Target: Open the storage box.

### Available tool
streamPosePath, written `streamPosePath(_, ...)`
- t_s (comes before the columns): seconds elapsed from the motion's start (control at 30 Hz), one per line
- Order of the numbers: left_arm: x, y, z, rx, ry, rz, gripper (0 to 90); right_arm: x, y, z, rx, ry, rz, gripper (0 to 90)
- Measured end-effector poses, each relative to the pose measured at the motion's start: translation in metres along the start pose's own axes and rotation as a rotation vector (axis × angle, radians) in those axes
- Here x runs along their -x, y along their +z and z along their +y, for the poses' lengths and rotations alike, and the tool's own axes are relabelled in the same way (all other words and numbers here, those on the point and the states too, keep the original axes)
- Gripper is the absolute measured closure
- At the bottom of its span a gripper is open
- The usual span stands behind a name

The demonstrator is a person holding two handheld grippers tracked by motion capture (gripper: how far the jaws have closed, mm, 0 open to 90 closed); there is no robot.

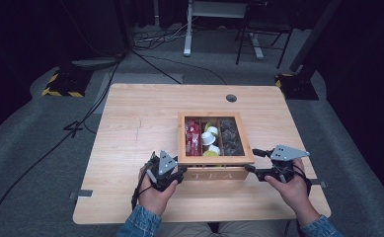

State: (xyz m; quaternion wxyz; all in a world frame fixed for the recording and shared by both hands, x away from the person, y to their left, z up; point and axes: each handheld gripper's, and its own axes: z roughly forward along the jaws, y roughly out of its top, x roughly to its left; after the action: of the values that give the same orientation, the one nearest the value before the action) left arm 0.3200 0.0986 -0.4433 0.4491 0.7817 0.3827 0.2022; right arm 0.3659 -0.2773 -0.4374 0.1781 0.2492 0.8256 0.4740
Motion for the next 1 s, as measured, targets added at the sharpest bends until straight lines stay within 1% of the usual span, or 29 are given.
streamPosePath(0.1, -0.001, 0.0, 0.003, 0.026, -0.013, 0.004, 57.9, 0.0, -0.002, 0.004, 0.014, -0.01, -0.013, 31.3)
streamPosePath(0.23, -0.003, -0.001, 0.007, 0.064, -0.026, 0.011, 53.3, -0.001, -0.005, 0.012, 0.035, -0.04, -0.042, 31.2)
streamPosePath(0.27, -0.003, -0.001, 0.007, 0.064, -0.026, 0.011, 51.6, 0.0, -0.006, 0.013, 0.043, -0.051, -0.047, 31.0)
streamPosePath(0.3, -0.004, 0.0, 0.009, 0.075, -0.024, 0.014, 50.3, 0.0, -0.007, 0.015, 0.047, -0.056, -0.05, 30.7)
streamPosePath(0.33, -0.004, 0.0, 0.009, 0.075, -0.024, 0.014, 49.3, 0.0, -0.007, 0.016, 0.052, -0.058, -0.054, 30.6)
streamPosePath(0.4, -0.005, 0.001, 0.012, 0.07, -0.011, 0.032, 47.7, 0.001, -0.007, 0.018, 0.055, -0.066, -0.055, 30.6)
streamPosePath(0.47, -0.006, 0.002, 0.013, 0.067, -0.005, 0.036, 46.1, 0.0, -0.007, 0.019, 0.054, -0.067, -0.059, 30.6)
streamPosePath(0.5, -0.006, 0.002, 0.015, 0.071, 0.006, 0.048, 45.4, 0.0, -0.007, 0.02, 0.055, -0.075, -0.064, 30.5)
streamPosePath(0.53, -0.006, 0.002, 0.015, 0.071, 0.006, 0.048, 44.8, 0.0, -0.007, 0.02, 0.055, -0.075, -0.064, 30.5)
streamPosePath(0.57, -0.008, 0.001, 0.017, 0.067, 0.022, 0.06, 43.8, 0.001, -0.007, 0.023, 0.055, -0.076, -0.065, 30.6)
streamPosePath(0.6, -0.008, 0.001, 0.017, 0.067, 0.022, 0.06, 43.2, 0.001, -0.007, 0.024, 0.058, -0.079, -0.066, 30.6)
streamPosePath(0.63, -0.011, 0.001, 0.018, 0.066, 0.024, 0.073, 42.4, 0.002, -0.008, 0.026, 0.062, -0.077, -0.065, 30.6)
streamPosePath(0.7, -0.015, 0.001, 0.019, 0.052, 0.026, 0.081, 40.9, 0.004, -0.009, 0.03, 0.068, -0.07, -0.065, 30.6)
streamPosePath(0.77, -0.02, 0.001, 0.018, 0.043, 0.014, 0.09, 39.8, 0.006, -0.011, 0.035, 0.071, -0.069, -0.066, 30.6)
streamPosePath(0.8, -0.02, 0.001, 0.018, 0.043, 0.014, 0.09, 39.1, 0.007, -0.012, 0.039, 0.075, -0.07, -0.065, 30.6)
streamPosePath(0.87, -0.028, 0.0, 0.016, 0.019, 0.014, 0.111, 37.6, 0.009, -0.013, 0.044, 0.074, -0.075, -0.067, 30.6)
streamPosePath(0.9, -0.028, 0.0, 0.016, 0.019, 0.014, 0.111, 36.9, 0.01, -0.013, 0.047, 0.075, -0.077, -0.068, 30.6)
streamPosePath(0.93, -0.03, 0.0, 0.014, 0.009, 0.006, 0.111, 36.9, 0.01, -0.013, 0.047, 0.075, -0.077, -0.068, 30.6)
streamPosePath(0.97, -0.036, 0.0, 0.011, -0.006, 0.0, 0.121, 36.4, 0.012, -0.014, 0.052, 0.071, -0.071, -0.067, 30.6)
streamPosePath(1.0, -0.036, 0.0, 0.011, -0.006, 0.0, 0.121, 35.9, 0.013, -0.014, 0.055, 0.071, -0.069, -0.064, 30.6)
